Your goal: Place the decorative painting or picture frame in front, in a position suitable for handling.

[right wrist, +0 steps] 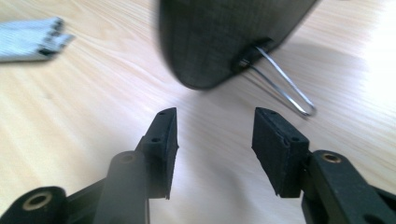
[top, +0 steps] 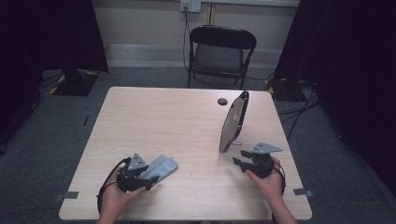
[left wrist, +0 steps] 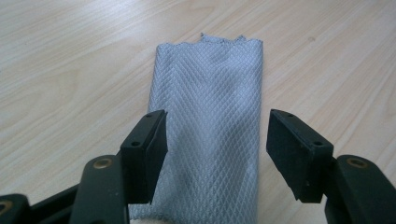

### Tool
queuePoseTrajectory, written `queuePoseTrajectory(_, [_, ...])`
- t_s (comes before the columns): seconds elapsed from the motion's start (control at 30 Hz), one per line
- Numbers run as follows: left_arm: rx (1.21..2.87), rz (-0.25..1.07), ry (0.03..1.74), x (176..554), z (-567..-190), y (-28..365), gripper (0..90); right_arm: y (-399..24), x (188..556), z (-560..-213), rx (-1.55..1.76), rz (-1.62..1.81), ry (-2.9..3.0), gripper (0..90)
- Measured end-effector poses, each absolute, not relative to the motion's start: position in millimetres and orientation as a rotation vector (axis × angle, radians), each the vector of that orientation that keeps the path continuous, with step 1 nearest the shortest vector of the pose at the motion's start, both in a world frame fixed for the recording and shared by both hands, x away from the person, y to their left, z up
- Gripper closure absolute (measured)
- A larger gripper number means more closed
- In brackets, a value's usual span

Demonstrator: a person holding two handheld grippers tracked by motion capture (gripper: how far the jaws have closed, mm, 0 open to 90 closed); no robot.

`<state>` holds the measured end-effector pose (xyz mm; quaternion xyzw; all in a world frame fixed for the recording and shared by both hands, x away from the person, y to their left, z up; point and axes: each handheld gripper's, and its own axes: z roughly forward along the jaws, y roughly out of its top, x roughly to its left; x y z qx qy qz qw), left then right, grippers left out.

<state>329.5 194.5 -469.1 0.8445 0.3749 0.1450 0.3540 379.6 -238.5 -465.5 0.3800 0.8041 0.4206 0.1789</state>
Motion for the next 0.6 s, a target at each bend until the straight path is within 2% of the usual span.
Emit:
queuePoseTrajectory(0.23, [2.176,0.367,0.972,328,-470,191,38.2,-212,374,-452,1.059,1.225,2.249,42.8])
queuePoseTrajectory(0.4, [2.182,0.368,0.970,329,-470,191,38.2,-203,382,-451,1.102,1.259,2.217,42.5])
queuePoseTrajectory(0.6, [2.182,0.377,0.967,330,-469,193,38.2,-196,389,-453,1.130,1.256,2.199,46.6])
